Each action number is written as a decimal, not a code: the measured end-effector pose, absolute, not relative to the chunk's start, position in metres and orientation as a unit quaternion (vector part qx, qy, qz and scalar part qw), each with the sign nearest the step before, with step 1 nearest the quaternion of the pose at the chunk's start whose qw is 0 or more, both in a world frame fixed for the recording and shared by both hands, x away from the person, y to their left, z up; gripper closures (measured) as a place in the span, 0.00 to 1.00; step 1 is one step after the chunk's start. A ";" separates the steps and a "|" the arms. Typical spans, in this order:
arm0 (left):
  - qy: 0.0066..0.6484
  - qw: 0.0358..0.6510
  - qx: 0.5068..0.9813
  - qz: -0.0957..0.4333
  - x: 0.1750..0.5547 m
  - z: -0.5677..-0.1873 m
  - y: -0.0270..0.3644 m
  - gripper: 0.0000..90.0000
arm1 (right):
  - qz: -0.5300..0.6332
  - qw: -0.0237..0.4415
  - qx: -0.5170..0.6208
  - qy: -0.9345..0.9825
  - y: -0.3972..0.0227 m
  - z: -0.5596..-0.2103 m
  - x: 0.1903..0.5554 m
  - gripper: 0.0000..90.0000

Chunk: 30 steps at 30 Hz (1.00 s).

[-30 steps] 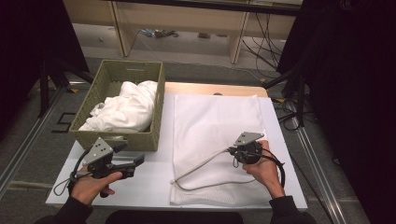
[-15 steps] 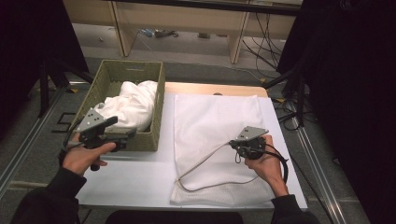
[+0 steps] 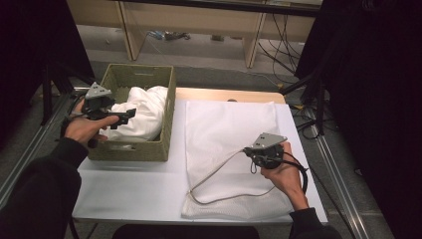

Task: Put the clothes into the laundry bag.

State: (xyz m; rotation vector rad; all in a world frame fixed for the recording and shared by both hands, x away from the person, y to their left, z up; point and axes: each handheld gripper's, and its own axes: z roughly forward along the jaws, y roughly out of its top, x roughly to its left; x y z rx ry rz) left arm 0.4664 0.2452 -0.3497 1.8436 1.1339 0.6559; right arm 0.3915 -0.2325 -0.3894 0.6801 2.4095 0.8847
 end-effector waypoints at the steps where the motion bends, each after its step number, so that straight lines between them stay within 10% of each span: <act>1: 0.449 0.413 0.749 0.261 0.473 -0.350 0.246 0.19 | 0.325 0.240 0.248 0.880 -0.232 -0.389 0.391 0.99; 30: 0.440 0.262 0.816 0.267 0.541 -0.402 0.214 0.15 | 0.323 0.231 0.250 0.883 -0.231 -0.391 0.391 0.99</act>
